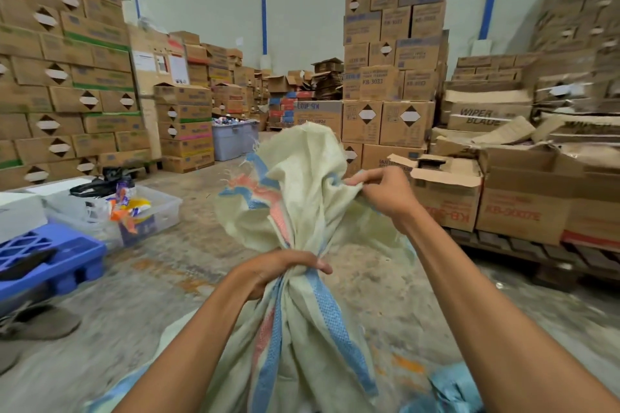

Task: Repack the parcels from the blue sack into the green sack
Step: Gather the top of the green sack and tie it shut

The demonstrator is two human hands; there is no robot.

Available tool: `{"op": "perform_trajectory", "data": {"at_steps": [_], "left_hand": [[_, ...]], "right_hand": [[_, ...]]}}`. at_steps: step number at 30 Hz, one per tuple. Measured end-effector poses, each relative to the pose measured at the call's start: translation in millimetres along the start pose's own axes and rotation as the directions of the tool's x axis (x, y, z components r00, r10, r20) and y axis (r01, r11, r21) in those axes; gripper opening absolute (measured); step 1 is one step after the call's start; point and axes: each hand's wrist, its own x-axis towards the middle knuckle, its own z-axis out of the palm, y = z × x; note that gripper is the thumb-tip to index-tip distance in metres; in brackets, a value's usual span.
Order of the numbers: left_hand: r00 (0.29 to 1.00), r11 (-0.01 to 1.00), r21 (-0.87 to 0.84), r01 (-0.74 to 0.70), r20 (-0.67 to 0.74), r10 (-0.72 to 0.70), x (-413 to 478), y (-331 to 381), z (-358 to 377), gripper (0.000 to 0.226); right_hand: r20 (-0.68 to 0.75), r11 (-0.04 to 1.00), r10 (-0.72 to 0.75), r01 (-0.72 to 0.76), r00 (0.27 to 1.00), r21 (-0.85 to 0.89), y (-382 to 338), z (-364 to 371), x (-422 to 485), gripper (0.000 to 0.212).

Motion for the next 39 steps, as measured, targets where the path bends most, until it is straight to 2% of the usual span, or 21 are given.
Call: {"op": "perform_trajectory", "data": {"at_steps": [2, 4, 6, 8, 11, 12, 14, 16, 17, 19, 21, 23, 25, 28, 29, 30, 31, 32, 33, 36, 39], "left_hand": [[0.997, 1.0, 0.016, -0.009, -0.072, 0.01, 6.4, 4.7, 3.4, 0.015], [0.988, 0.999, -0.014, -0.052, -0.143, 0.05, 10.5, 3.2, 7.7, 0.02], [0.971, 0.993, -0.079, -0.088, -0.228, 0.068, 15.0, 0.1, 8.6, 0.031], [0.958, 0.982, -0.14, -0.125, -0.274, 0.083, 19.6, 4.4, 8.9, 0.041], [0.942, 0.97, -0.181, -0.161, -0.32, 0.097, 22.7, 17.6, 6.1, 0.027], [0.93, 0.968, -0.181, -0.173, -0.353, 0.1, 23.2, 20.8, 4.3, 0.024], [0.896, 0.973, -0.131, -0.188, -0.428, 0.116, 24.0, 26.8, 0.7, 0.023], [0.87, 0.975, -0.088, -0.205, -0.473, 0.141, 25.5, 32.2, 0.5, 0.024], [0.86, 0.975, -0.068, -0.213, -0.486, 0.154, 27.2, 32.8, 1.1, 0.023], [0.853, 0.977, -0.039, -0.211, -0.496, 0.165, 26.9, 38.6, 4.6, 0.02], [0.872, 0.977, -0.068, -0.202, -0.467, 0.148, 28.1, 44.6, 7.6, 0.021], [0.877, 0.976, -0.09, -0.2, -0.46, 0.138, 24.6, 54.5, 5.6, 0.02], [0.858, 0.964, -0.097, -0.248, -0.484, 0.172, 20.6, 66.9, -0.9, 0.021], [0.802, 0.947, -0.044, -0.318, -0.546, 0.243, 2.5, 84.6, -25.5, 0.022], [0.796, 0.945, -0.019, -0.326, -0.545, 0.264, -5.4, 89.5, -30.5, 0.023], [0.786, 0.943, 0.021, -0.333, -0.546, 0.29, -11.7, 93.0, -34.8, 0.024], [0.778, 0.939, 0.067, -0.337, -0.541, 0.319, -15.6, 95.5, -35.5, 0.025], [0.774, 0.935, 0.114, -0.337, -0.532, 0.343, -20.3, 99.4, -34.7, 0.026], [0.78, 0.932, 0.137, -0.337, -0.514, 0.358, -21.8, 101.2, -32.0, 0.026], [0.826, 0.935, 0.098, -0.342, -0.444, 0.348, -20.5, 107.8, -22.6, 0.027], [0.866, 0.93, -0.01, -0.367, -0.369, 0.338, -15.5, 115.1, -5.5, 0.027]], "right_hand": [[-0.015, 0.982, 0.074, -0.071, 0.997, 0.175, -11.6, 4.8, 0.6, 0.017], [0.084, 0.913, 0.176, -0.194, 0.981, 0.36, -21.7, 7.0, -0.5, 0.016], [0.178, 0.846, 0.21, -0.27, 0.961, 0.459, -25.6, 7.2, -1.1, 0.037], [0.15, 0.895, 0.194, -0.237, 0.969, 0.377, -22.9, 12.4, -4.8, 0.051], [0.007, 0.977, 0.158, -0.157, 0.987, 0.141, 5.0, 35.3, -22.9, 0.042], [0.009, 0.983, 0.176, -0.176, 0.984, 0.053, 21.8, 42.5, -30.0, 0.04], [0.211, 0.963, 0.255, -0.229, 0.944, -0.139, 58.3, 55.5, -47.9, 0.05], [0.484, 0.923, 0.337, -0.183, 0.807, -0.338, 88.8, 71.3, -69.1, 0.086], [0.56, 0.918, 0.358, -0.173, 0.747, -0.356, 97.0, 82.1, -80.2, 0.107], [0.633, 0.923, 0.378, -0.223, 0.675, -0.313, 101.7, 106.4, -95.6, 0.144], [0.592, 0.909, 0.398, -0.216, 0.701, -0.356, 87.5, 132.7, -104.6, 0.17], [0.422, 0.897, 0.369, -0.199, 0.828, -0.394, 63.8, 156.9, -109.8, 0.183], [0.285, 0.939, 0.276, -0.194, 0.918, -0.283, 42.3, 171.9, -106.0, 0.174], [0.186, 0.986, 0.156, -0.142, 0.97, -0.083, 30.9, 201.9, -87.1, 0.156], [0.149, 0.987, 0.147, -0.154, 0.978, 0.04, 28.9, 205.9, -81.4, 0.141], [0.117, 0.972, 0.135, -0.154, 0.984, 0.175, 28.1, 210.1, -74.7, 0.109], [0.086, 0.953, 0.142, -0.159, 0.986, 0.258, 26.1, 210.6, -73.4, 0.068], [0.072, 0.937, 0.134, -0.15, 0.988, 0.315, 27.0, 212.5, -69.4, 0.036], [0.078, 0.939, 0.121, -0.139, 0.99, 0.313, 27.1, 208.1, -69.4, 0.028], [0.086, 0.947, 0.069, -0.093, 0.994, 0.308, 30.0, 190.7, -71.9, 0.029], [0.088, 0.953, 0.04, -0.065, 0.995, 0.297, 29.0, 156.8, -82.2, 0.039]]}}
